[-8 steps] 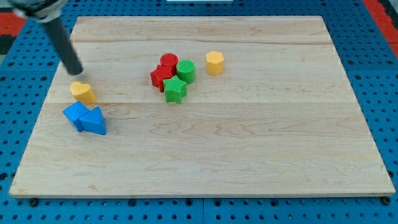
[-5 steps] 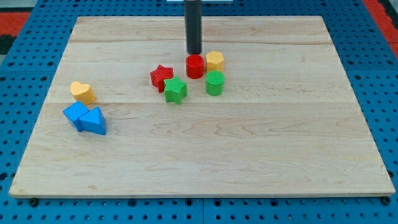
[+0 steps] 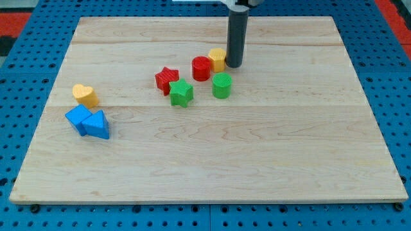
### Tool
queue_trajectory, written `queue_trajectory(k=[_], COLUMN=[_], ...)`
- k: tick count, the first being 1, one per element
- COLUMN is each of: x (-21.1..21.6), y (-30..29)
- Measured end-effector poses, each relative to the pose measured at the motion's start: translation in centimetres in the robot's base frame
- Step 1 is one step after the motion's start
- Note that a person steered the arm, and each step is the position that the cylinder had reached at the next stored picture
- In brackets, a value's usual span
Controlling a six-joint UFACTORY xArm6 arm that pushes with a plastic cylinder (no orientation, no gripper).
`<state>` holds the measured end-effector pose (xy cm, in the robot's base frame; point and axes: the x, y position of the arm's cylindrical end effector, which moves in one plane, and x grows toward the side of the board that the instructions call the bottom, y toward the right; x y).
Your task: Move the yellow hexagon to the right side of the yellow heart
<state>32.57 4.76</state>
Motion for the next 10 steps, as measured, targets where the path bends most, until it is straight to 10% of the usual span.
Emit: queue_trajectory(k=[7, 10], x=[-1.5, 2.3], y=[-19.4, -14.5])
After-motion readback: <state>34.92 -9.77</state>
